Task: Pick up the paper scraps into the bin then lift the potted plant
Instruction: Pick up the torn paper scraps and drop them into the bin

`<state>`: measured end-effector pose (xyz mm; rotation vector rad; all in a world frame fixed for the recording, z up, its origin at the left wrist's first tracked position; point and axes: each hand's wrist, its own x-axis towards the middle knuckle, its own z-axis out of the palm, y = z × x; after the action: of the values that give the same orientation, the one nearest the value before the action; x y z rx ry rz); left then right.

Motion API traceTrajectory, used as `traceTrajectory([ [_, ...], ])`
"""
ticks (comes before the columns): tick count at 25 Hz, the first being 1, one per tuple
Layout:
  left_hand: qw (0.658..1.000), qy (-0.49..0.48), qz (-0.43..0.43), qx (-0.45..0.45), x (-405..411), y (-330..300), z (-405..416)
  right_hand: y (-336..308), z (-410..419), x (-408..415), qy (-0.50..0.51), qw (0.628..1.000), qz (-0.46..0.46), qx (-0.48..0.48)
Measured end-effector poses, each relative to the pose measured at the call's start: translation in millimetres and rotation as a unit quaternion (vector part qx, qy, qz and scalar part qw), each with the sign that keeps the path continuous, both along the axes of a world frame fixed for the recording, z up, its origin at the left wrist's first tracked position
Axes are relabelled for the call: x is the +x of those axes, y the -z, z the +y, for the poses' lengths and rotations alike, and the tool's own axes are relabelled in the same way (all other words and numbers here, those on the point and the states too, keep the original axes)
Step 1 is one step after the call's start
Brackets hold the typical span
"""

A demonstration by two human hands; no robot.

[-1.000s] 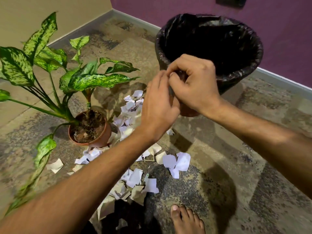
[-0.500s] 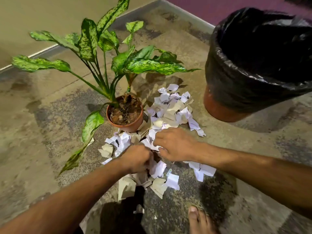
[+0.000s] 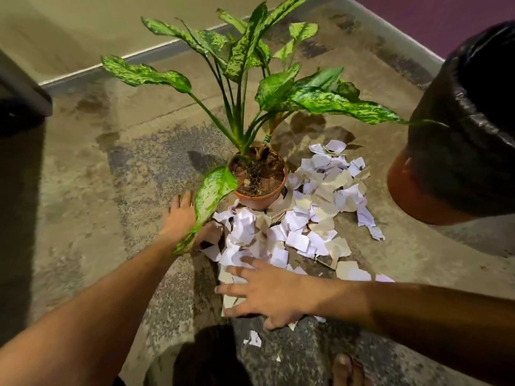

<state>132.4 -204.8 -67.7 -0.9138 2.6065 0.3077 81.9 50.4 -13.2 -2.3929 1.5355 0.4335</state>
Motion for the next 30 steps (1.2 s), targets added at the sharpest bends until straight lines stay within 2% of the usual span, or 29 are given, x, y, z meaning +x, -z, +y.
traceTrajectory([
  [2, 0.999, -0.03, -0.013, -0.042, 3, 5, -8, 6, -13, 8, -0.025, 0.999, 0.025, 0.018],
  [5, 0.991, -0.128, 0.027, 0.007, 1, 8, -4, 20, -30, 4, -0.019, 0.998, 0.056, 0.036],
  [7, 0.988, -0.126, 0.032, 0.087, -2, 16, -2, 27, -39, -8, 0.012, 0.995, 0.087, 0.04],
  [9, 0.959, -0.147, 0.05, 0.236, -7, 19, 1, 32, -45, -26, 0.041, 0.99, 0.13, 0.046],
  [11, 0.939, -0.171, 0.075, 0.289, -9, 14, 13, 36, -43, -42, 0.078, 0.984, 0.15, 0.064],
  [12, 0.948, -0.153, 0.085, 0.265, -11, 10, 21, 36, -40, -48, 0.101, 0.982, 0.142, 0.071],
  [14, 0.973, -0.041, 0.1, 0.206, -16, -3, 47, 34, -30, -55, 0.145, 0.98, 0.113, 0.08],
  [16, 0.974, 0.046, 0.108, 0.192, -21, -14, 75, 29, -16, -60, 0.182, 0.974, 0.099, 0.093],
  [19, 0.983, 0.089, 0.117, 0.112, -27, -15, 109, 20, 9, -70, 0.231, 0.965, 0.096, 0.085],
  [20, 0.981, 0.09, 0.128, 0.115, -29, -14, 121, 18, 19, -75, 0.241, 0.962, 0.1, 0.08],
  [22, 0.971, 0.098, 0.13, 0.176, -38, -15, 147, 13, 40, -87, 0.272, 0.954, 0.102, 0.077],
  [24, 0.96, 0.158, 0.09, 0.215, -48, -22, 168, 8, 62, -101, 0.309, 0.94, 0.117, 0.086],
  [27, 0.944, 0.237, 0.098, 0.208, -63, -39, 170, -2, 83, -117, 0.381, 0.898, 0.188, 0.119],
  [30, 0.95, 0.212, 0.145, 0.179, -63, -50, 150, -16, 76, -108, 0.457, 0.847, 0.254, 0.099],
])
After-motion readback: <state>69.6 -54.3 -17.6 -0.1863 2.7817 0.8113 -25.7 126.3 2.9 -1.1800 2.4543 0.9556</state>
